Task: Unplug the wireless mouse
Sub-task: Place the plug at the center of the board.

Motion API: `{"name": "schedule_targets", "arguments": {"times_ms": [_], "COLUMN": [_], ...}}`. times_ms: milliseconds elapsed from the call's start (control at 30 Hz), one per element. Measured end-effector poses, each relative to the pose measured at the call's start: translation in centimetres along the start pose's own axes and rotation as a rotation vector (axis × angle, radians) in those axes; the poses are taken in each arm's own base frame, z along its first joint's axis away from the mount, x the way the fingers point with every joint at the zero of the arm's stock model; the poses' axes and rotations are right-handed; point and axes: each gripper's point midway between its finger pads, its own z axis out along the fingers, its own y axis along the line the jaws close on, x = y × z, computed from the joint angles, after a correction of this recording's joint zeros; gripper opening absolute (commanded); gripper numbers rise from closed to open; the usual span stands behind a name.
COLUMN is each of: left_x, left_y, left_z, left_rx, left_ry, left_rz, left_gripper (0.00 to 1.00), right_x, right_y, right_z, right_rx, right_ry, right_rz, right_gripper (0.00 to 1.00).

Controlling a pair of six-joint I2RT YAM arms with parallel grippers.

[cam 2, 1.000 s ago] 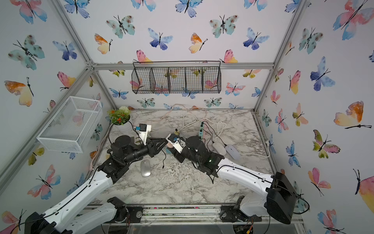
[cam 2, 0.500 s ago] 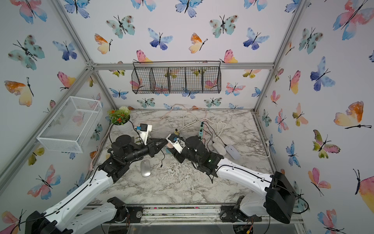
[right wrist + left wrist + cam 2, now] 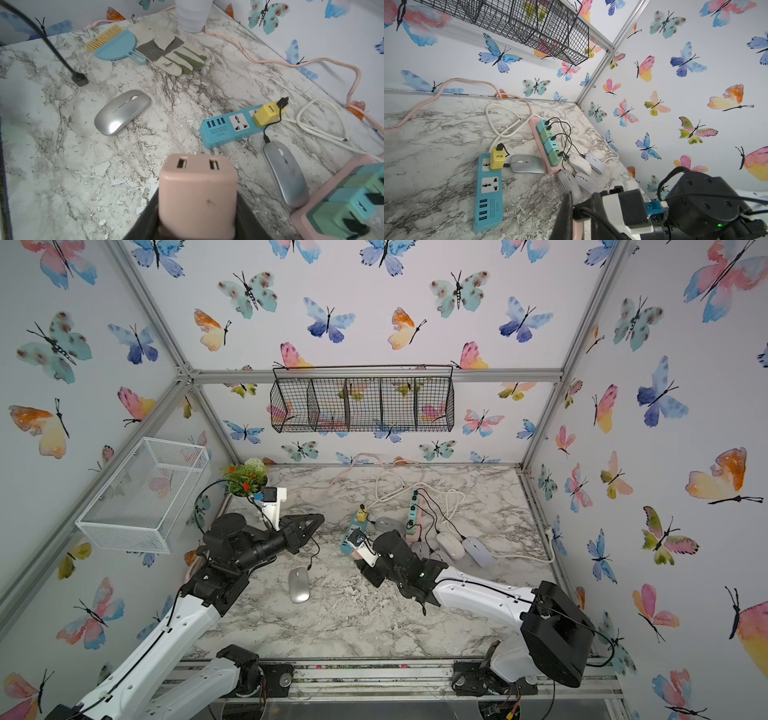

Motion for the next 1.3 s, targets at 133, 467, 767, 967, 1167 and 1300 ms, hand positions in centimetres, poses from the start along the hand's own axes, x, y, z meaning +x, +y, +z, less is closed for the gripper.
{"name": "schedule_targets", "arguments": {"times_ms": [133, 467, 767, 967, 1167, 1300], "left_x": [-0.6, -0.3, -0.8, -0.3, -0.2, -0.2], "left_y": [3.3, 9.4, 9.8, 10.5, 10.6, 10.7], "left_z": [-1.5, -8.6, -12.9, -13.5, -13.5, -13.5], "left_rx": [-0.17, -0.568, -0.704, -0.752, -0.755, -0.759], "left_ry": [-0.041, -0.181, -0.301, -0.29, -0.287, -0.288], "left_rz": [-0.039, -0.12, -0.105, -0.109, -0.11, -0.11], "left_gripper": [0.0, 0.0, 0.0, 0.0, 0.0, 0.0], "right_x": [-0.1, 0.5, 1.1, 0.5, -0.7, -1.3], "right_y": [0.5, 2.2, 3.7, 5.0, 5.2, 5.2], "right_z": [2.8, 12.3, 19.2, 22.1, 23.8, 24.6], "right_rx": [-0.023, -0.082, -0.102, -0.13, -0.137, -0.139], "right_ry": [0.034, 0.136, 0.195, 0.205, 0.189, 0.177], "right_rz": [0.07, 0.311, 0.503, 0.566, 0.607, 0.615], "right_gripper": [0.1, 0.09, 0.08, 0.1, 0.17, 0.32]}}
